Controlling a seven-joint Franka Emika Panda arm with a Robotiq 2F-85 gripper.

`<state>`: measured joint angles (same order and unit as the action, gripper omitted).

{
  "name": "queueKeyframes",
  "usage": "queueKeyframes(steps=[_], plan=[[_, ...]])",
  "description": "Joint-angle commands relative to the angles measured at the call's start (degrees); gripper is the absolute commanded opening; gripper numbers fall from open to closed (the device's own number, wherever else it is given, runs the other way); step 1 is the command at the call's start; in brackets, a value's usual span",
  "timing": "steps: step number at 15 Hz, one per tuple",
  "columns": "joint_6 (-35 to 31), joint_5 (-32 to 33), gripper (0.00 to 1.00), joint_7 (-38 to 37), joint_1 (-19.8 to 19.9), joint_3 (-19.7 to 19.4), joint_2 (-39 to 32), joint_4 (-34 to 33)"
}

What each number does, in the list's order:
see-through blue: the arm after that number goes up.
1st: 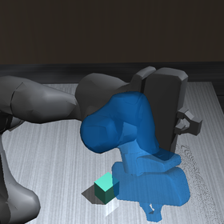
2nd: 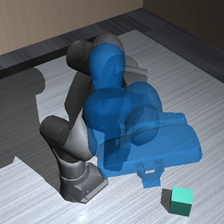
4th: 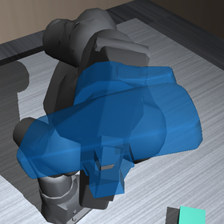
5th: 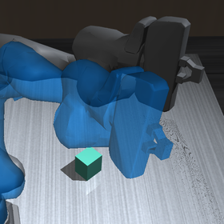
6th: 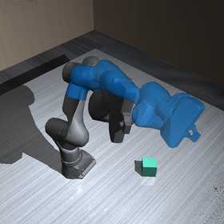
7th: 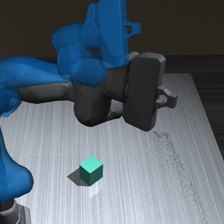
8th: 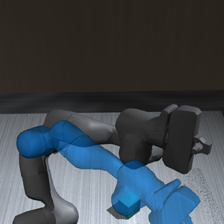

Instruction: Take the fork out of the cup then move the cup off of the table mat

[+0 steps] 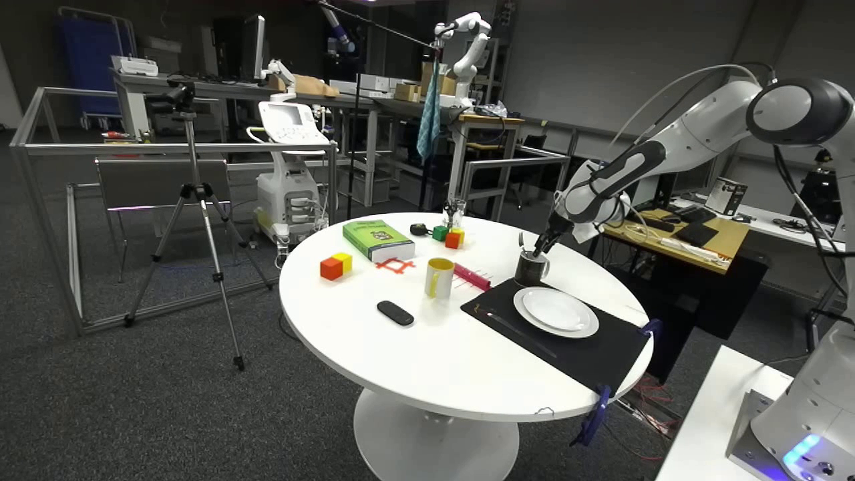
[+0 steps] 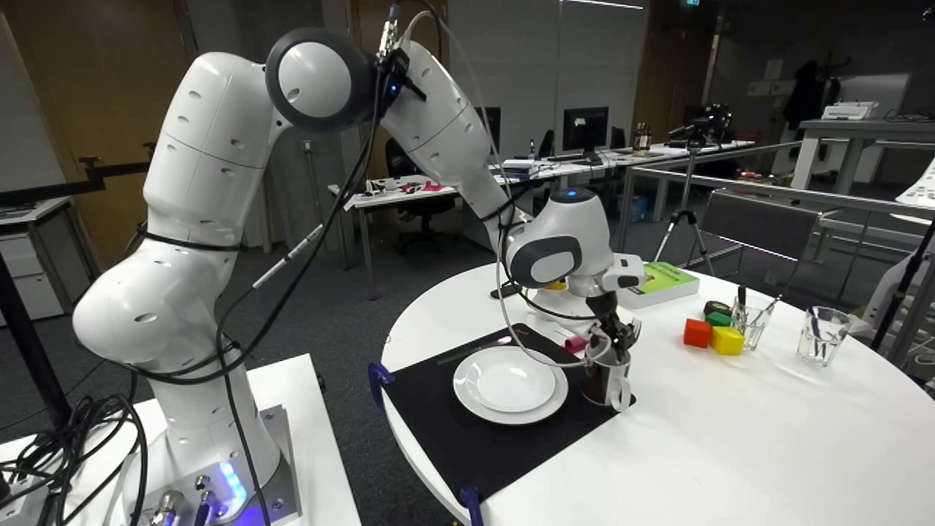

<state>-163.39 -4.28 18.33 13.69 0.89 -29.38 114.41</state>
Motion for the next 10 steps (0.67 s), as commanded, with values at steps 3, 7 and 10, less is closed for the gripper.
queueKeyframes(steps=[3, 7, 10], plan=[[-0.8, 0.8, 0.58, 0.0, 0.5, 0.8, -1.1, -3.0], [-0.5, 0.9, 0.6, 0.0, 0.3, 0.9, -1.9, -4.1], [-0.3, 1.1, 0.59, -0.3, 0.1, 1.0, -2.7, -4.7]])
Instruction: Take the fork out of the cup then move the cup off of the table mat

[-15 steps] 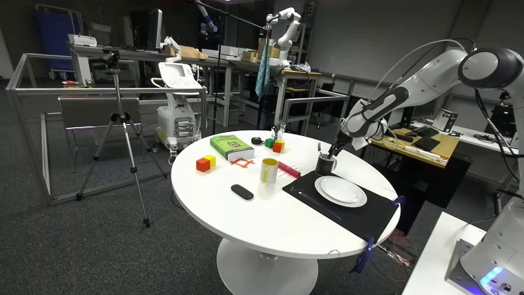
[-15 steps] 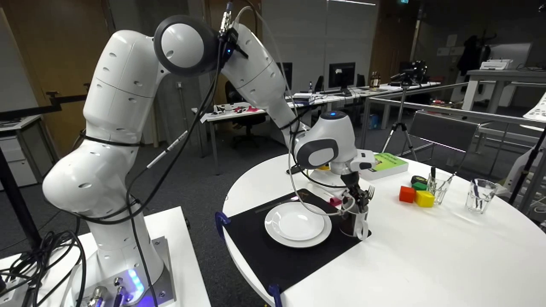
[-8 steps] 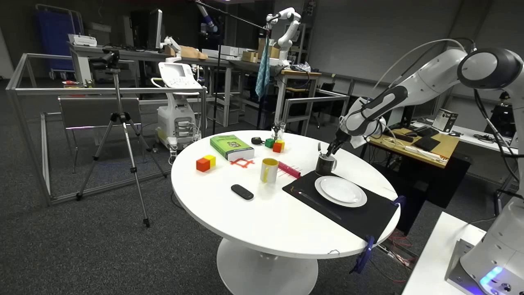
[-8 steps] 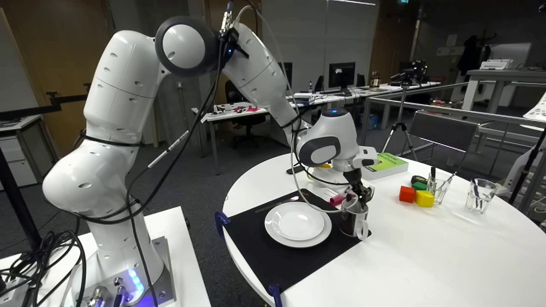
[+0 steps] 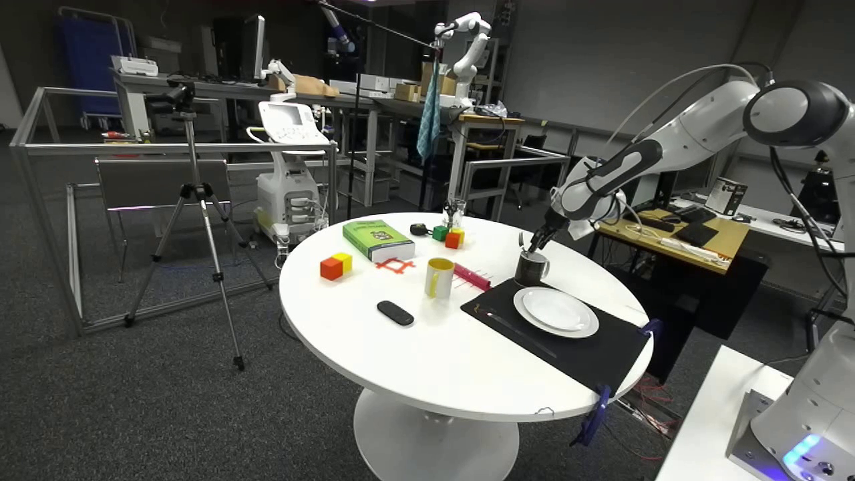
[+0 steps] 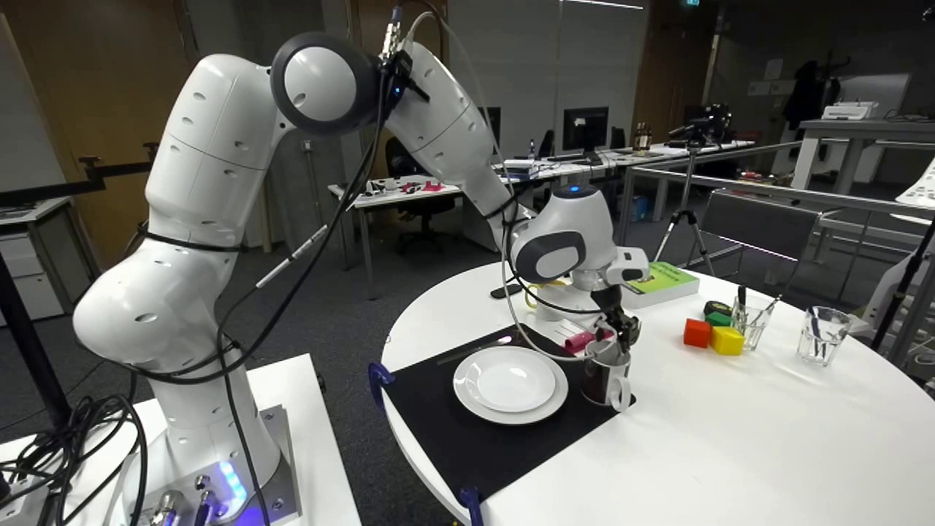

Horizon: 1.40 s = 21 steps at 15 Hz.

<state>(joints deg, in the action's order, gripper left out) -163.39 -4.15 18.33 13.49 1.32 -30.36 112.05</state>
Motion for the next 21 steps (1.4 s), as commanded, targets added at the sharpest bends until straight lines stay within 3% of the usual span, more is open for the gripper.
queueKeyframes(steps=[1, 2, 4, 10, 21], plan=[[-0.3, 1.1, 0.56, -0.3, 0.2, 0.5, -2.1, -2.6], [-0.3, 1.2, 0.48, -0.4, 0.1, 0.5, -2.5, -2.9], [-0.3, 1.4, 0.45, -0.4, 0.1, 0.6, -3.2, -3.6], [0.0, 1.7, 0.52, -0.4, 0.2, 0.6, -4.9, -5.4], [0.5, 1.7, 0.44, -0.5, 0.2, 0.8, -6.3, -6.8]])
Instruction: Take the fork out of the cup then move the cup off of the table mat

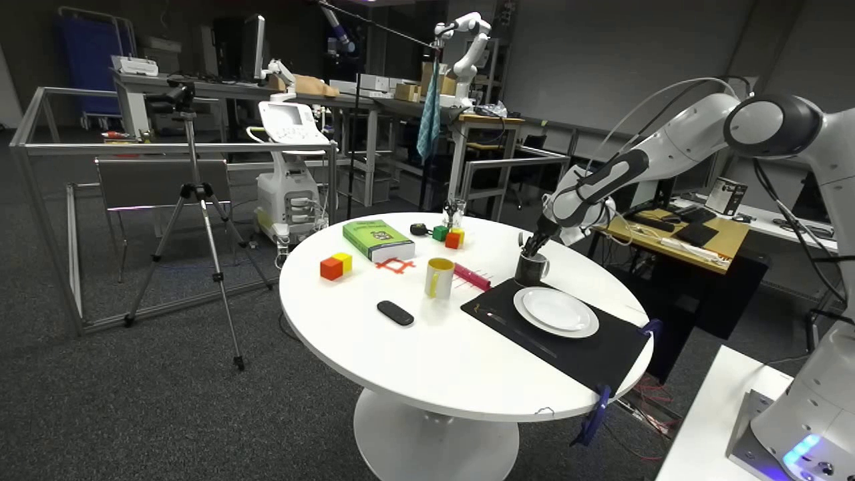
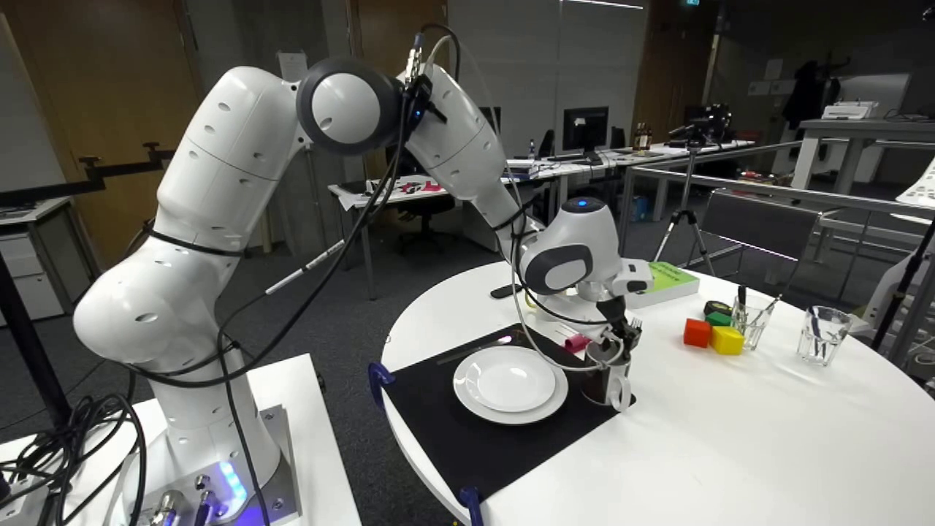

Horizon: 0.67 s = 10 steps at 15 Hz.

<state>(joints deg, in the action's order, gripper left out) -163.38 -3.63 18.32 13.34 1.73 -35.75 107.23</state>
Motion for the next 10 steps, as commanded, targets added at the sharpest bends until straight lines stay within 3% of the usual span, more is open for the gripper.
queueKeyframes(steps=[1, 5, 10], plan=[[0.6, 1.2, 0.38, -0.5, 0.4, 0.4, -0.9, -2.0], [0.8, 1.2, 0.01, -0.5, 0.5, 0.5, -0.9, -2.1], [0.9, 1.2, 0.01, -0.3, 0.6, 0.5, -1.0, -2.5]])
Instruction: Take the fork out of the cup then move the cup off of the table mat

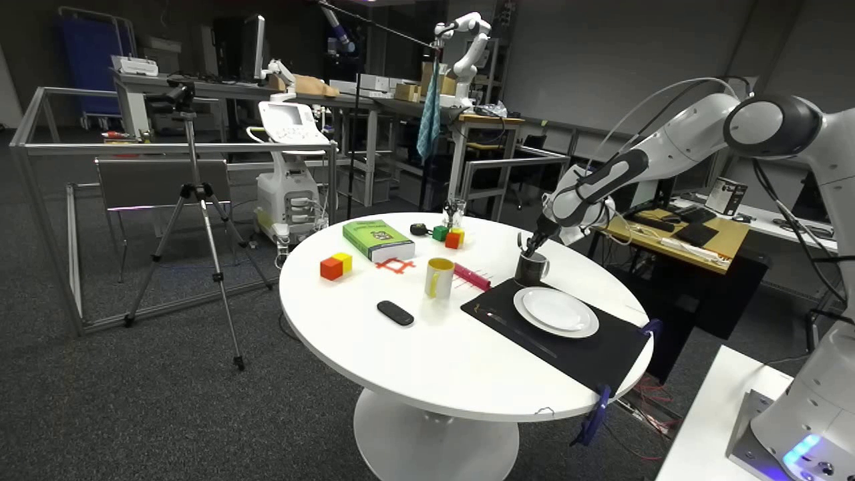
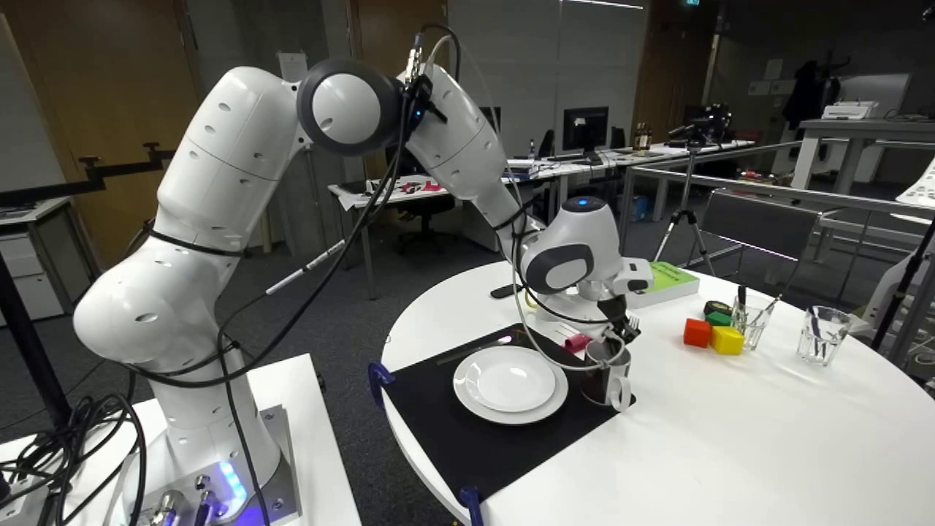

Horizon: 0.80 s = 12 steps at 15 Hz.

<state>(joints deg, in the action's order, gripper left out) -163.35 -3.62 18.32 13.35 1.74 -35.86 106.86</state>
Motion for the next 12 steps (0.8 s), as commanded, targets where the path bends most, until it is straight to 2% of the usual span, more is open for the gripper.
queueKeyframes(steps=[1, 2, 4, 5, 7, 10, 12], plan=[[0.8, 1.2, 0.01, -0.3, 0.6, 0.5, -0.9, -2.1], [0.9, 1.2, 0.15, -0.3, 0.6, 0.5, -0.9, -2.2], [1.0, 1.2, 0.35, -0.3, 0.7, 0.5, -1.1, -2.4], [1.0, 1.3, 0.37, -0.3, 0.6, 0.3, -1.3, -2.5], [1.1, 1.2, 0.39, -0.3, 0.7, 0.4, -1.6, -2.6], [1.1, 1.1, 0.3, -0.4, 0.8, 0.4, -2.0, -2.6], [1.1, 1.2, 0.2, -0.4, 0.8, 0.4, -2.2, -2.6]])
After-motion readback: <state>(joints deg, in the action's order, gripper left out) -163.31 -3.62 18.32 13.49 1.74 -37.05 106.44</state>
